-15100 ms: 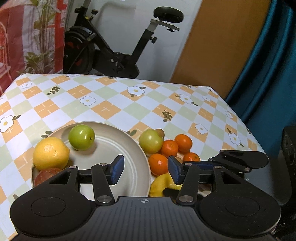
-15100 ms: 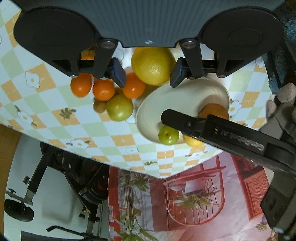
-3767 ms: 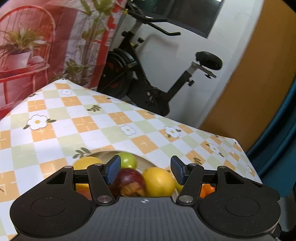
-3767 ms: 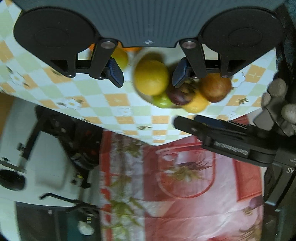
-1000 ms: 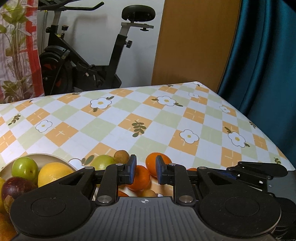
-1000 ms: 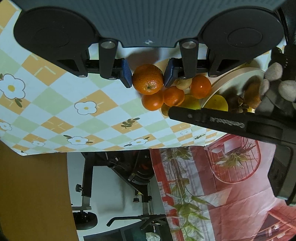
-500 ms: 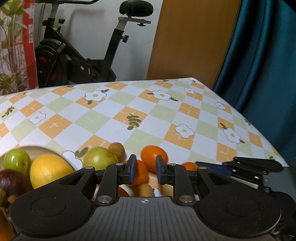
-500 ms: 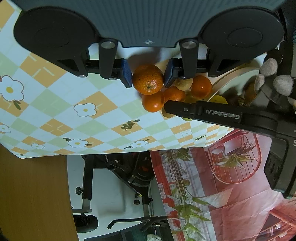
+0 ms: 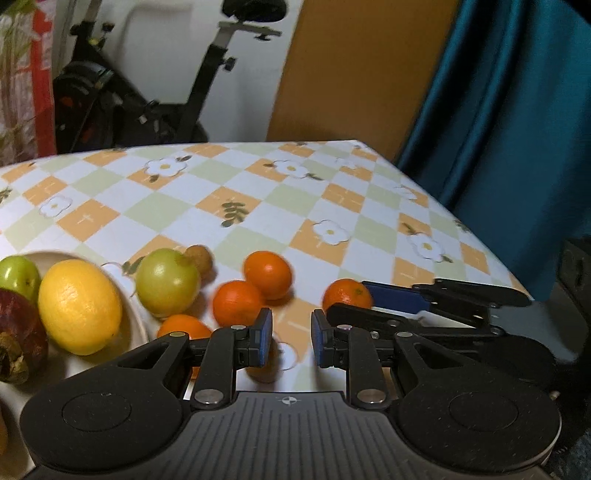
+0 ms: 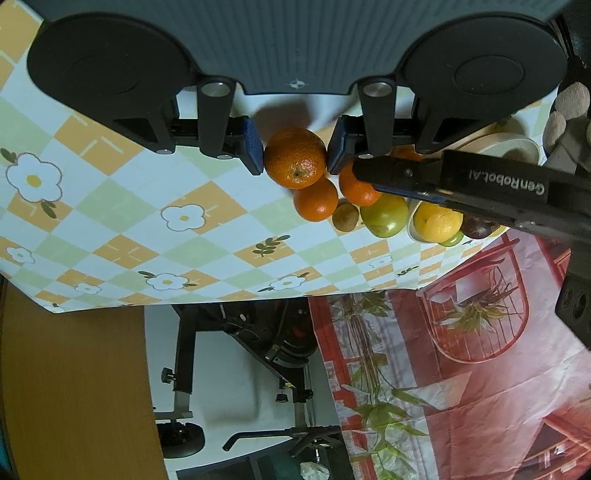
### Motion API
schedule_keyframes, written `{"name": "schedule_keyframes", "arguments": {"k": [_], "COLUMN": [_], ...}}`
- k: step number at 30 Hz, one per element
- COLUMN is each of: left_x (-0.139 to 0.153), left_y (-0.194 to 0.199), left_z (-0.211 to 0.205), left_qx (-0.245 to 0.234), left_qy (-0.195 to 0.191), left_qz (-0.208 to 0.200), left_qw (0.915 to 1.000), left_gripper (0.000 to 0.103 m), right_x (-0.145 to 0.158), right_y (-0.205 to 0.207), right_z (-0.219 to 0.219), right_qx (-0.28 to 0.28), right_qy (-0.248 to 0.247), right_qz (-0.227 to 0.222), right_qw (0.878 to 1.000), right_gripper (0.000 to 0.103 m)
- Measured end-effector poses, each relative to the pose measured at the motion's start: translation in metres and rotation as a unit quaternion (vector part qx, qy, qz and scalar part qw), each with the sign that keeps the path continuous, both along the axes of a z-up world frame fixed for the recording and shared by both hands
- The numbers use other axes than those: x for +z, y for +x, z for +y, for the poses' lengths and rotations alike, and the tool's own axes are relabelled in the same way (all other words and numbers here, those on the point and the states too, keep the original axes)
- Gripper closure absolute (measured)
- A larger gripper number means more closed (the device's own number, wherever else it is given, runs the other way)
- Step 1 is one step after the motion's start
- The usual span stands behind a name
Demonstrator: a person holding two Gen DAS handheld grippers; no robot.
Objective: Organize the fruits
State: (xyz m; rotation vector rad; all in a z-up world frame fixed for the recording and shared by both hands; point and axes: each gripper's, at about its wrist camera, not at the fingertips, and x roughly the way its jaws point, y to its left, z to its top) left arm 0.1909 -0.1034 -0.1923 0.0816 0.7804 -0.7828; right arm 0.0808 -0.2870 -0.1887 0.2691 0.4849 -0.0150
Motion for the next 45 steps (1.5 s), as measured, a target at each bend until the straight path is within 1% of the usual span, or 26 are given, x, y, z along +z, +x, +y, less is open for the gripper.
{"name": "schedule_keyframes", "arguments": {"k": [3,5,7,11,13,18,28,32,39,41,44,45], "left_x": [0.007,0.01,0.012,0.009,0.007,0.008,0.009,0.003,0.004,0.006,0.008,0.008], "left_y": [-0.006,-0.007,-0.004,0.007,0.009,0.012,0.031,0.042,0.035,0.03,0.022,0.018], "left_z": [0.0,0.001,0.001,0.0,0.001,0.003,-0.013,-0.018,-0.01,-0.007,-0.001,-0.002], "left_qx": [-0.004,0.005,0.019,0.045,0.051,0.058,0.052,0.053,0.034,0.026,0.013,0.005], "left_qy": [-0.002,0.0,0.01,0.035,0.042,0.043,0.054,0.059,0.046,0.038,0.011,0.01], "left_qz": [-0.021,-0.039,-0.046,-0.039,-0.038,-0.04,-0.061,-0.046,-0.03,-0.024,0.006,0.009], "left_qw": [0.9998,0.9992,0.9987,0.9976,0.9971,0.9966,0.9953,0.9958,0.9979,0.9986,0.9998,0.9999], "left_gripper": [0.079,0.079,0.079,0.078,0.078,0.078,0.078,0.078,0.078,0.079,0.079,0.079], "right_x": [0.0,0.0,0.0,-0.001,-0.001,-0.001,-0.001,-0.002,-0.003,-0.003,-0.003,-0.003], "right_y": [-0.002,-0.002,-0.001,-0.001,-0.001,0.0,0.0,0.001,0.002,0.002,0.002,0.002], "right_z": [-0.003,-0.003,-0.003,-0.004,-0.004,-0.002,-0.002,-0.004,-0.006,-0.006,-0.005,-0.006], "right_qx": [-0.004,-0.004,-0.001,-0.001,0.0,0.006,0.006,0.006,0.004,0.005,0.005,0.005], "right_qy": [0.006,0.007,0.006,0.009,0.012,0.011,0.017,0.021,0.029,0.028,0.026,0.026], "right_qz": [-0.001,0.0,0.0,0.0,0.0,0.001,0.003,0.006,0.008,0.008,0.007,0.007], "right_qw": [1.0,1.0,1.0,1.0,1.0,1.0,1.0,1.0,1.0,1.0,1.0,1.0], "right_gripper": [0.062,0.062,0.062,0.062,0.062,0.062,0.062,0.062,0.062,0.062,0.062,0.062]}}
